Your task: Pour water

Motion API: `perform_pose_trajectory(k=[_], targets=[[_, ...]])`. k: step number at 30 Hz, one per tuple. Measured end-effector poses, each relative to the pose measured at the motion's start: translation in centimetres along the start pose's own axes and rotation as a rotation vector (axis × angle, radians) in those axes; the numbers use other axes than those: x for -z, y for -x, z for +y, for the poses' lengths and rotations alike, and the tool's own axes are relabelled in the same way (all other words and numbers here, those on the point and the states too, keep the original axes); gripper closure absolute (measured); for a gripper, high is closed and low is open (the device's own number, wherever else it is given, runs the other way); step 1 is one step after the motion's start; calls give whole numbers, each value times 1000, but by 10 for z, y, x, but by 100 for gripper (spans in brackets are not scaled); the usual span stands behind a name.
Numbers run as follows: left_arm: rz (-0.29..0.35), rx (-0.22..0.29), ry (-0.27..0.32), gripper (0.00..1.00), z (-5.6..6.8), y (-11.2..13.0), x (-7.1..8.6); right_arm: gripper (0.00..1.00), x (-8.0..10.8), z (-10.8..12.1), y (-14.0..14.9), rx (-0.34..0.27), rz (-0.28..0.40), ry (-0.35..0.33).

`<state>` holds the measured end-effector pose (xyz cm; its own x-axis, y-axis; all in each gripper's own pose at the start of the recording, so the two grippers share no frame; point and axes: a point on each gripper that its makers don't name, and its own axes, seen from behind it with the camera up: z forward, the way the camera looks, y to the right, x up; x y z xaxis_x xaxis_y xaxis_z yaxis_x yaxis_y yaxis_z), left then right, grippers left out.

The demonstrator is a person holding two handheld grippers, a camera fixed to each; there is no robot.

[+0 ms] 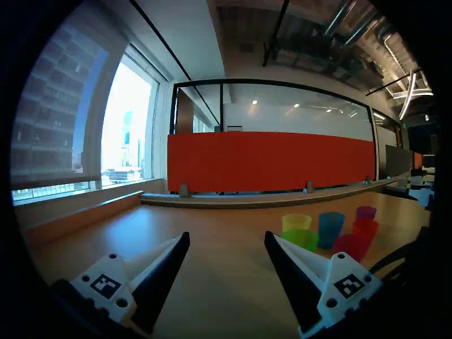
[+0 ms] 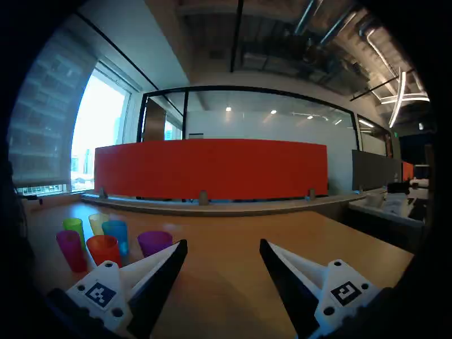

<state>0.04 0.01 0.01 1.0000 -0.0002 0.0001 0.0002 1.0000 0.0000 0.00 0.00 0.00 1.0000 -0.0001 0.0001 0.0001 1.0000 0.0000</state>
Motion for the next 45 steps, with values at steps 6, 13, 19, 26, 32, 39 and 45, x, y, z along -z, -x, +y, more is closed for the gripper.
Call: perform_pose_trajectory(k=[6, 13, 19, 26, 32, 39, 45], targets=[[0, 0, 0, 2, 0, 0, 0, 1, 0, 0, 0, 0, 0, 0], [0, 0, 1, 2, 0, -1, 0, 1, 0, -1, 1, 0, 0, -2], [0, 2, 12, 2, 1, 0, -2, 1, -1, -3, 1, 16, -10, -8], [-1, 22, 18, 2, -2, -10, -5, 1, -4, -12, -22, 64, -5, -33], [1, 38, 37, 2, -5, -40, -8, 1, -10, -17, -52, 73, -3, -57], [-16, 8, 72, 2, -2, -79, -15, 1, -21, -9, -91, 62, 2, -58], [-55, -23, 100, 2, 2, -98, -22, 1, -29, -2, -119, 34, -10, -59]])
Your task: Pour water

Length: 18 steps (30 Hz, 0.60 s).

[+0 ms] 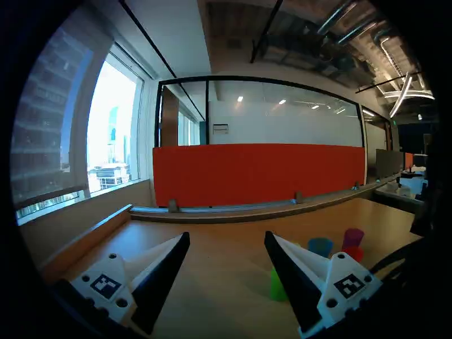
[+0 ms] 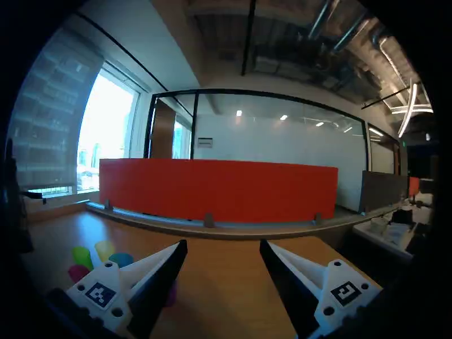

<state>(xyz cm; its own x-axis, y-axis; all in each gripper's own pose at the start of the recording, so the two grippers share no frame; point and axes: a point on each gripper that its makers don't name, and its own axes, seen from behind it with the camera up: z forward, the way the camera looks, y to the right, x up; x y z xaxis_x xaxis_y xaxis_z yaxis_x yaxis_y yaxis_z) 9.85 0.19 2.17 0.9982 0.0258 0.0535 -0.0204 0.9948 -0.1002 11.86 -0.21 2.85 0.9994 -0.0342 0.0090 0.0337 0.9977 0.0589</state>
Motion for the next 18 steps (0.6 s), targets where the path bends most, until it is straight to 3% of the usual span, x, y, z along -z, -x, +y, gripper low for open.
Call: perform_pose_trajectory(k=[3, 8, 18], targets=[[-20, -10, 16, 2, 2, -10, -3, 1, -2, 2, -11, -21, -10, -7], [-1, -27, 40, 2, 5, -40, -6, 1, -6, 2, -29, -47, -22, -24], [24, -28, 38, 2, 2, -92, -10, 1, -14, -6, -80, -16, -7, -59]])
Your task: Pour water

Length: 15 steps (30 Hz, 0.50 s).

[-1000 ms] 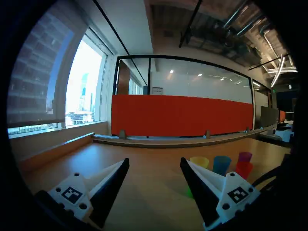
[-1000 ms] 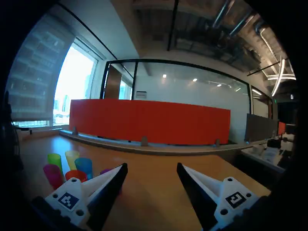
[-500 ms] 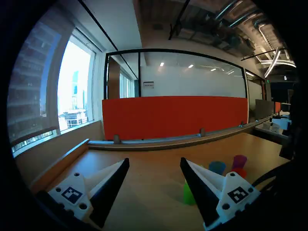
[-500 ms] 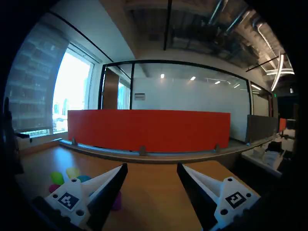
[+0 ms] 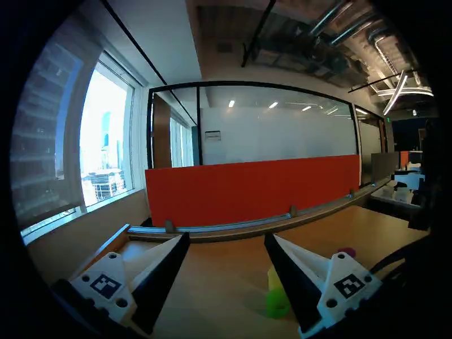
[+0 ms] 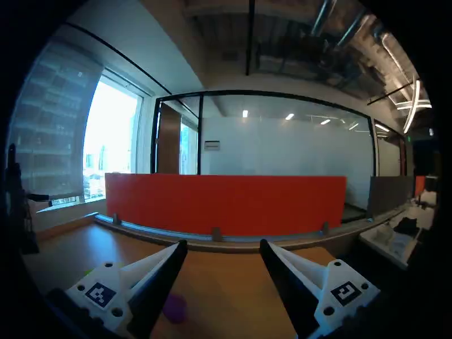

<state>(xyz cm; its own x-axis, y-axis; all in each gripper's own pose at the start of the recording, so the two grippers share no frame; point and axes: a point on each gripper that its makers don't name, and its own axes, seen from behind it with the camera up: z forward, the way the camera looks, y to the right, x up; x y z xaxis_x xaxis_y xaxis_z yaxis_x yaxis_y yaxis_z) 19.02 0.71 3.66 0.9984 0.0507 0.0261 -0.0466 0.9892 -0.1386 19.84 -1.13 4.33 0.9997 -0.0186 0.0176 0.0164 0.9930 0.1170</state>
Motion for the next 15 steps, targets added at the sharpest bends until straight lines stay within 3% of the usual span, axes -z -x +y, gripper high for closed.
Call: perform_pose_trajectory(k=[8, 15], targets=[[18, 39, 3, 2, -5, -21, -3, 1, -3, -6, -12, 8, 1, -26], [21, 46, 41, 2, 1, -27, -6, 1, -7, -14, -9, -21, -10, -83]])
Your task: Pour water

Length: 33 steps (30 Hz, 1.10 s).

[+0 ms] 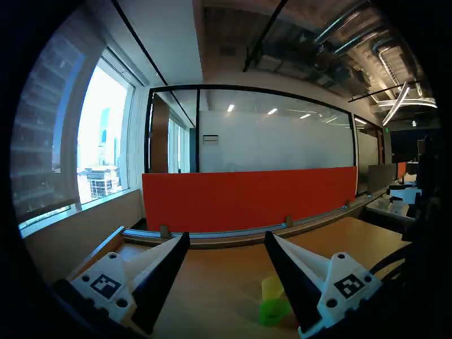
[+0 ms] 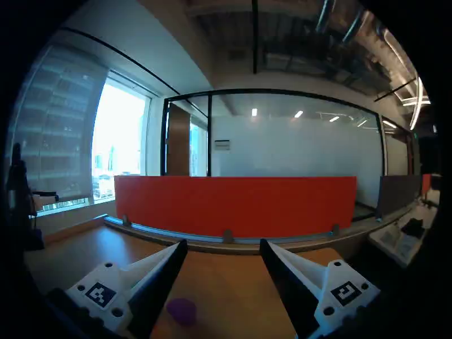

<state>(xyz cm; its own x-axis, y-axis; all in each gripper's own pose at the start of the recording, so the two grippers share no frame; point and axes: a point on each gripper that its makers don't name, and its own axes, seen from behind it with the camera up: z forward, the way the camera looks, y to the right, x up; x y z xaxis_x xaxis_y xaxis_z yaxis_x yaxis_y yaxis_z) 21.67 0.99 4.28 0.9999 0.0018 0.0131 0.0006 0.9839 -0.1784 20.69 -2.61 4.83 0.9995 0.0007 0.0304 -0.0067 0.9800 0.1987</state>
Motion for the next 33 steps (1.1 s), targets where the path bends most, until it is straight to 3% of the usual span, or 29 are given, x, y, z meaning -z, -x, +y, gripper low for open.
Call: perform_pose_trajectory(k=[5, 18, 26, 33], targets=[[9, 16, 72, 2, 14, -5, -1, 1, -2, -13, -7, -7, 11, -75], [6, 80, 293, 2, 55, -9, -1, 1, 2, -69, -17, 14, -4, -361], [6, 153, 382, 2, 64, -9, 2, 1, 9, -97, -19, 29, -15, -502], [-10, 135, 431, 2, 70, -3, 3, 1, 11, -118, -10, 78, -26, -583]])
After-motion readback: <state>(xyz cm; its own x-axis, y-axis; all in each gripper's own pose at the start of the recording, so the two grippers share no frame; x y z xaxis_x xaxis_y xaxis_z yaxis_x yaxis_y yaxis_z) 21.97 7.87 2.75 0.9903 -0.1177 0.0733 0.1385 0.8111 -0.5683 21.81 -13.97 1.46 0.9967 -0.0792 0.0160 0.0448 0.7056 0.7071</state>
